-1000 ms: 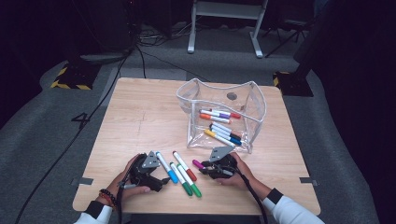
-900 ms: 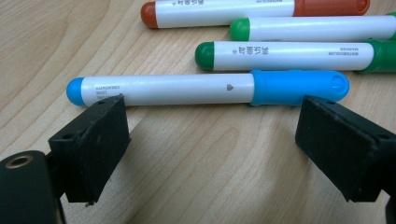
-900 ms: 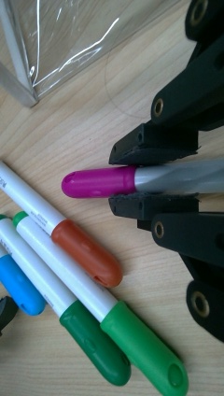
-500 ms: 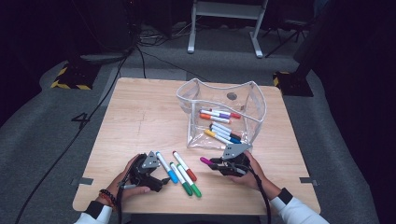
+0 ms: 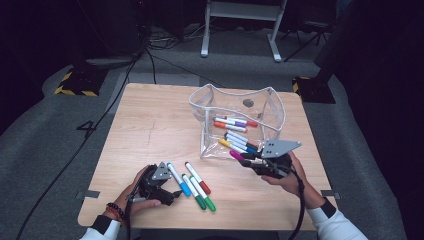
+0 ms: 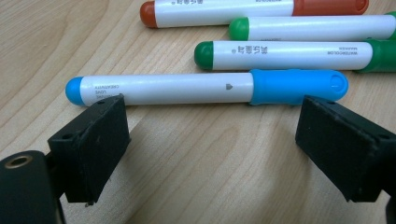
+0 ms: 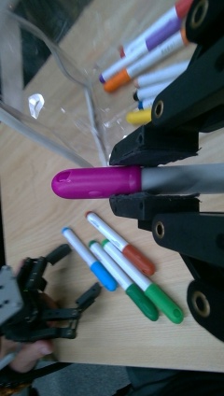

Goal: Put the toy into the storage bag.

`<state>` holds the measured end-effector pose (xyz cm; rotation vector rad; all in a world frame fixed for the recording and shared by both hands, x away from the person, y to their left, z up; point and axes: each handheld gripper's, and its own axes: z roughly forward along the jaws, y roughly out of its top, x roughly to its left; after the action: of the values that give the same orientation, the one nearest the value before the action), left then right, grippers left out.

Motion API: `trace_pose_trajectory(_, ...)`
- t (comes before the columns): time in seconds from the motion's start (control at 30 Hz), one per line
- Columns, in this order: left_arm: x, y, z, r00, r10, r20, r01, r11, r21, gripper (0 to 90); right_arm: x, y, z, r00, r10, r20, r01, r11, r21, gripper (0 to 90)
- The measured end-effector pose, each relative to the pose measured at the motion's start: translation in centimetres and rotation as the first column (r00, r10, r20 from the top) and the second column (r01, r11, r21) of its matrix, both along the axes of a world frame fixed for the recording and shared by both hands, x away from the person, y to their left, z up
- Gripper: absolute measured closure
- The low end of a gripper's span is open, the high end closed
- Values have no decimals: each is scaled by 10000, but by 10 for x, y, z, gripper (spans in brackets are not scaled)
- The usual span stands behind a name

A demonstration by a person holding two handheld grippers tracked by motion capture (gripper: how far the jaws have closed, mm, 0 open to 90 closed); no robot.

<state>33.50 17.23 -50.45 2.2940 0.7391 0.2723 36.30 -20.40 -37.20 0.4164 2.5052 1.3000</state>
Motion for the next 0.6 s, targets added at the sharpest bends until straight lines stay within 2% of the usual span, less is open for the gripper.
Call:
trace_pose_trajectory(0.03,0,0,0,10000,-1,1,1,10000,2,101,1,-4,16,9998,-94,168,94,10000,-28,749)
trace_pose_trajectory(0.07,0,0,0,10000,-1,1,1,10000,2,101,1,-4,16,9998,-94,168,94,10000,-28,749)
trace_pose_trajectory(0.1,0,0,0,10000,-1,-1,1,10000,1,101,4,-8,32,9996,-152,249,151,9999,19,748)
trace_pose_trajectory(0.3,0,0,0,10000,1,2,-1,10000,1,101,18,-16,70,9968,-483,639,470,9987,216,748)
trace_pose_trajectory(0.33,0,0,0,10000,0,1,0,10000,-2,101,18,-16,70,9968,-483,639,470,9987,216,748)
trace_pose_trajectory(0.37,0,0,0,10000,-2,0,2,10000,-1,101,24,-16,84,9951,-597,787,581,9980,228,749)
trace_pose_trajectory(0.4,0,0,0,10000,-2,0,2,10000,-1,101,24,-16,84,9951,-597,787,581,9980,228,749)
trace_pose_trajectory(0.43,0,0,0,10000,-1,-1,1,10000,-1,101,31,-14,95,9921,-744,1011,732,9972,164,749)
trace_pose_trajectory(0.5,0,0,0,10000,0,-1,0,10000,0,101,34,-14,99,9922,-761,988,744,9970,211,748)
trace_pose_trajectory(0.53,0,0,0,10000,0,0,0,10000,0,101,44,-11,107,9899,-877,1111,873,9961,93,748)
trace_pose_trajectory(0.6,0,0,0,10000,-9,-3,9,10000,1,101,48,-10,109,9900,-901,1085,897,9959,86,748)
